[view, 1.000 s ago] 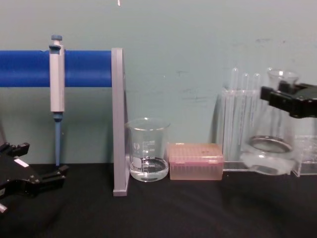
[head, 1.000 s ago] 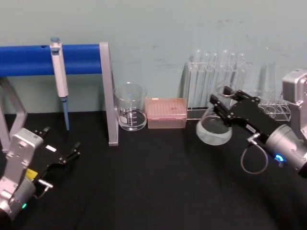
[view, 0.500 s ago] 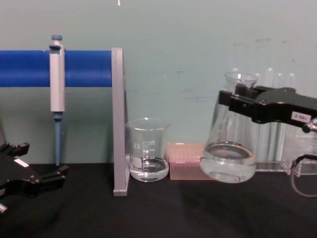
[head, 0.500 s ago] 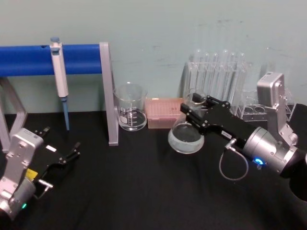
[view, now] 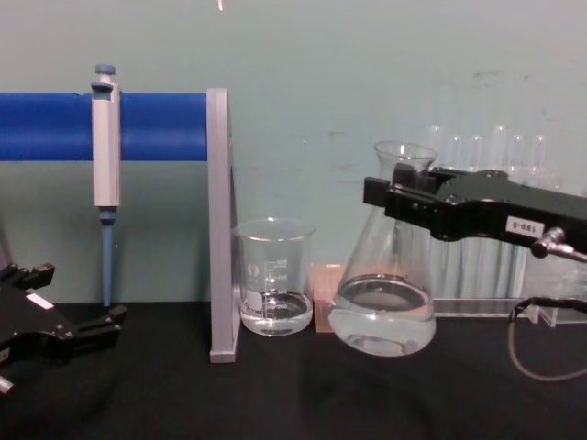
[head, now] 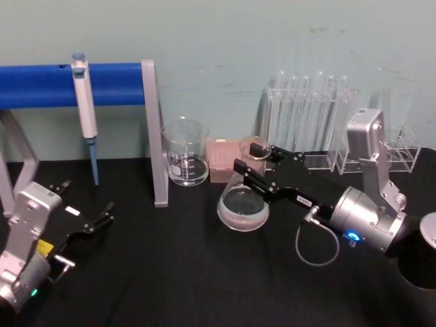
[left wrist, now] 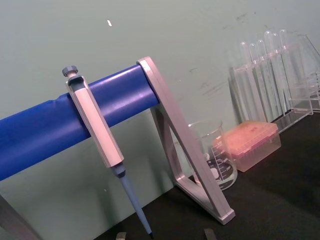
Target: Grasp the erlenmeyer flask with one hand, shake it three times, then place it back.
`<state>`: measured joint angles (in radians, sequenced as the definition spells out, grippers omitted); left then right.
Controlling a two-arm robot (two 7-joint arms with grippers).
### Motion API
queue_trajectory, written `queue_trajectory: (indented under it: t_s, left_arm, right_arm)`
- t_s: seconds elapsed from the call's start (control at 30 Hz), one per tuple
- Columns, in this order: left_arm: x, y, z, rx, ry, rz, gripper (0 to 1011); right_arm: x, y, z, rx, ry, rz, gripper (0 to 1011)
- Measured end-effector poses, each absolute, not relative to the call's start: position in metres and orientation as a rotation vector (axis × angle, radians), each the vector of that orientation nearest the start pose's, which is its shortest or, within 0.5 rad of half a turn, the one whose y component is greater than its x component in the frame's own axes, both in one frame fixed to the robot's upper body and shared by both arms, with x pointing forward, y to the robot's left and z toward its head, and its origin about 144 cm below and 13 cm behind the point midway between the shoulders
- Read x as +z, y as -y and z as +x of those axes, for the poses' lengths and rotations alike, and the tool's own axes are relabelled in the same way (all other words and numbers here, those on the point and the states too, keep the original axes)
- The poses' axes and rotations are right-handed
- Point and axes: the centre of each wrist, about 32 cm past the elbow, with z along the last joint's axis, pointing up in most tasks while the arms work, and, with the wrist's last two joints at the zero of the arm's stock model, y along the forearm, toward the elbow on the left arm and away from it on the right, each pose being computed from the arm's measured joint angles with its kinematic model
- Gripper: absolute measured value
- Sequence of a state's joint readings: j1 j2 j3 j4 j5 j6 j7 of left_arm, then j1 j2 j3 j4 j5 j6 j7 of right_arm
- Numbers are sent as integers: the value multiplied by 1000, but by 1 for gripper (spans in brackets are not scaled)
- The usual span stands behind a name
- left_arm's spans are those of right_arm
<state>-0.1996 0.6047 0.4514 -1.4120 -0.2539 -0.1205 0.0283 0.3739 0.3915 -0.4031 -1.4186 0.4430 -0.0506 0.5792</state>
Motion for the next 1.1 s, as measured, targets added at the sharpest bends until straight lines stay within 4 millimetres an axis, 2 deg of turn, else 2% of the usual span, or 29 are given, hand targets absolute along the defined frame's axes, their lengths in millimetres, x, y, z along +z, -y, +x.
queue_trajectory:
  t_s: [1.1]
  left_arm:
    - [1140, -310, 489, 1248, 285, 305, 1001]
  right_arm:
    - [1204, 236, 549, -663, 108, 24, 450]
